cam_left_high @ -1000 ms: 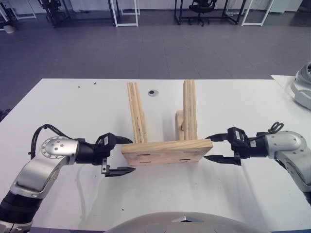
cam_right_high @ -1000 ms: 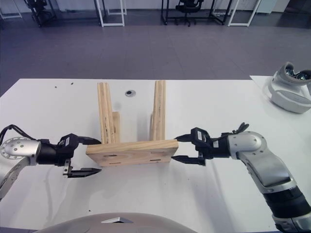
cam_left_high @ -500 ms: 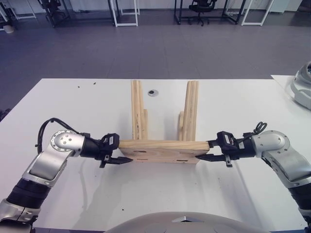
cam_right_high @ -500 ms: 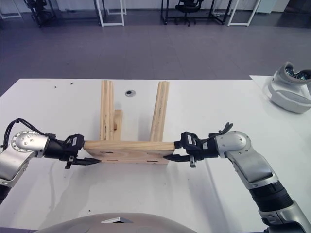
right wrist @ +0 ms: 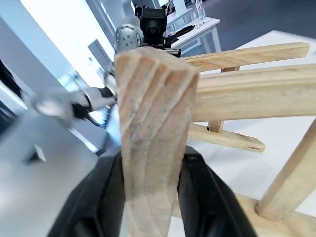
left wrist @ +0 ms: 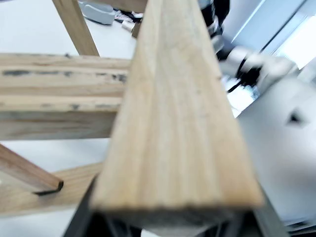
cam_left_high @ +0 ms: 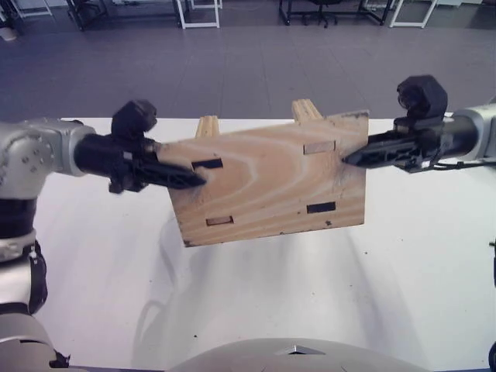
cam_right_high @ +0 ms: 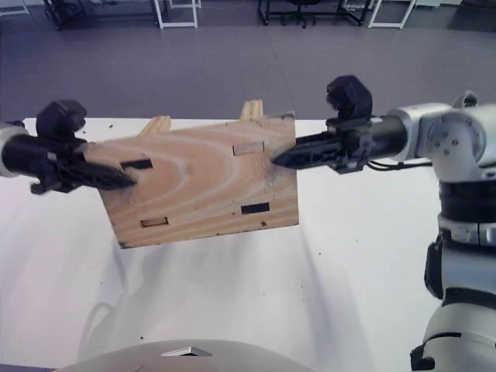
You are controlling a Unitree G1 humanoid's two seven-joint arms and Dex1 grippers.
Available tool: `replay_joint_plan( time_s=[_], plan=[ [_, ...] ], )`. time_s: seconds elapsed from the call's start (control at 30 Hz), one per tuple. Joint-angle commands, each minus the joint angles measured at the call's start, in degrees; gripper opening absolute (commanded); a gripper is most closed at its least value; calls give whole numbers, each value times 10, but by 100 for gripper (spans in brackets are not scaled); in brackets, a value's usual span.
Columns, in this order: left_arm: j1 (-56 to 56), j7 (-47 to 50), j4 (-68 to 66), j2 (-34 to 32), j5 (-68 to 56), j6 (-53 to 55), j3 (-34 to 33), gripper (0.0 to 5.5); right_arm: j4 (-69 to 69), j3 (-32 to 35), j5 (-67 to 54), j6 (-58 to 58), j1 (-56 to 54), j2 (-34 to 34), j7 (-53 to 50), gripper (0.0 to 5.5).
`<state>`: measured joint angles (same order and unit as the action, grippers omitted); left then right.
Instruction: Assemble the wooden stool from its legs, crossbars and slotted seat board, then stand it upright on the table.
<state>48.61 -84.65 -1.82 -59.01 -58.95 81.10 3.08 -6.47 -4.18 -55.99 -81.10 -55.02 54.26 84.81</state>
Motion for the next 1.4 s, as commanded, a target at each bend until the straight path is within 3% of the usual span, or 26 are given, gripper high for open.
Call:
replay_joint_plan(
  time_s=[0.03,0.1,0.2,0.27,0.33,0.43,0.63,0.77,0.83,0.9,0.97,1.07,1.13,1.2,1.27,1.4],
  plan=[
    [210,-63,-156,-33,-271,114,167,131,-65,-177,-277,-114,-161,58,64,136],
    [245,-72,-196,-44,-323,114,257,131,-66,-253,-362,-114,-159,101,64,136],
    [182,-76,-126,-114,-426,114,358,131,-15,-329,-483,-114,-78,153,22,136],
    [136,-63,-95,-123,-447,114,385,131,24,-341,-545,-114,-5,188,-16,136],
    [91,-30,-101,-102,-424,114,372,131,17,-321,-545,-106,62,165,-76,136],
    [72,44,-163,-53,-385,114,328,131,-54,-295,-534,-65,131,133,-193,136],
    [-17,168,-209,-36,-290,102,197,283,-81,-184,-528,-37,254,160,-312,296],
    [-66,186,-226,-44,-208,44,95,369,-121,-80,-475,-10,286,151,-334,390],
    [-85,206,-257,-45,-156,-42,27,401,-135,-10,-415,64,313,135,-344,429],
    [-107,233,-266,-36,-144,-98,-64,437,-164,59,-352,160,329,96,-383,433],
    [-170,256,-224,-23,-144,-137,-152,437,-136,127,-291,250,385,58,-415,433],
    [-303,358,-105,63,-45,-312,-240,437,-74,161,-101,461,462,-32,-525,433],
    [-360,455,-43,145,75,-469,-240,437,-55,172,0,571,487,-94,-590,433],
    [-383,548,-19,214,216,-615,-200,437,-73,178,78,657,499,-145,-626,433],
    [-387,612,-11,264,285,-678,-184,437,-103,169,144,717,492,-173,-642,433],
    [-377,656,-39,293,357,-752,-192,437,-148,174,220,775,422,-210,-652,433]
  ],
)
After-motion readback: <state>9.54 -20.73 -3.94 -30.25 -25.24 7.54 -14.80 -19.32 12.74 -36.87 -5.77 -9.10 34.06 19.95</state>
